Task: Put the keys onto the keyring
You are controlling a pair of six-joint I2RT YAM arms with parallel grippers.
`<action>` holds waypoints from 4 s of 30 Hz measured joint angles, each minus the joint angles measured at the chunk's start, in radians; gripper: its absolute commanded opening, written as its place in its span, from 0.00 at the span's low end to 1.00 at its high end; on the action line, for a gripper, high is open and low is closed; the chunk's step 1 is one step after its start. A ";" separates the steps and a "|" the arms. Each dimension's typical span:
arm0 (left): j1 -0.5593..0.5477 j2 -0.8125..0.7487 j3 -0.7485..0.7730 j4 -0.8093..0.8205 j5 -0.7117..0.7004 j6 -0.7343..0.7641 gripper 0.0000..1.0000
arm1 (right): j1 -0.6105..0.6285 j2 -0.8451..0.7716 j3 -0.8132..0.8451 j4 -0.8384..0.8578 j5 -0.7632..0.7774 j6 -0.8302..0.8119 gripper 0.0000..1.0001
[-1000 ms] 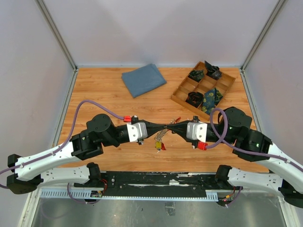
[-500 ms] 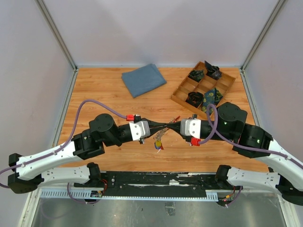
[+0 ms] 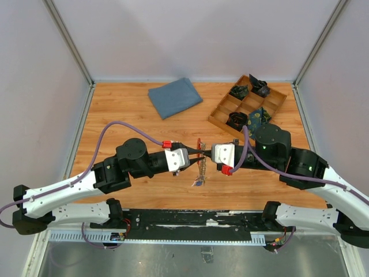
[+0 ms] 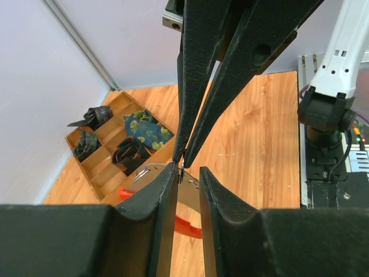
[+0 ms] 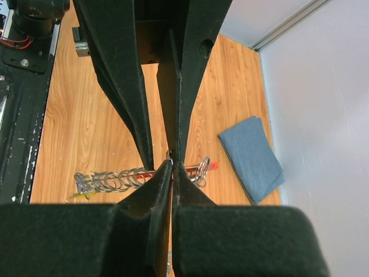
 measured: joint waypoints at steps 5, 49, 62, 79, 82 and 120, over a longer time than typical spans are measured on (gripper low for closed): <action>0.000 0.000 0.008 -0.008 0.027 0.003 0.29 | 0.000 0.003 0.016 -0.037 0.008 -0.021 0.00; -0.001 0.037 0.030 0.007 0.013 0.027 0.24 | 0.000 -0.029 0.018 -0.062 0.025 -0.031 0.00; -0.001 0.050 0.030 0.007 -0.002 0.034 0.16 | 0.000 -0.033 0.018 -0.062 -0.004 -0.031 0.00; -0.002 0.030 0.020 0.007 -0.019 0.017 0.00 | 0.000 -0.106 -0.030 -0.002 -0.004 -0.035 0.29; -0.002 0.008 0.016 0.012 -0.005 0.012 0.01 | 0.000 -0.137 -0.055 0.021 -0.004 -0.034 0.29; -0.002 -0.009 0.017 0.010 0.083 0.008 0.07 | 0.000 -0.117 -0.121 0.115 -0.064 0.041 0.00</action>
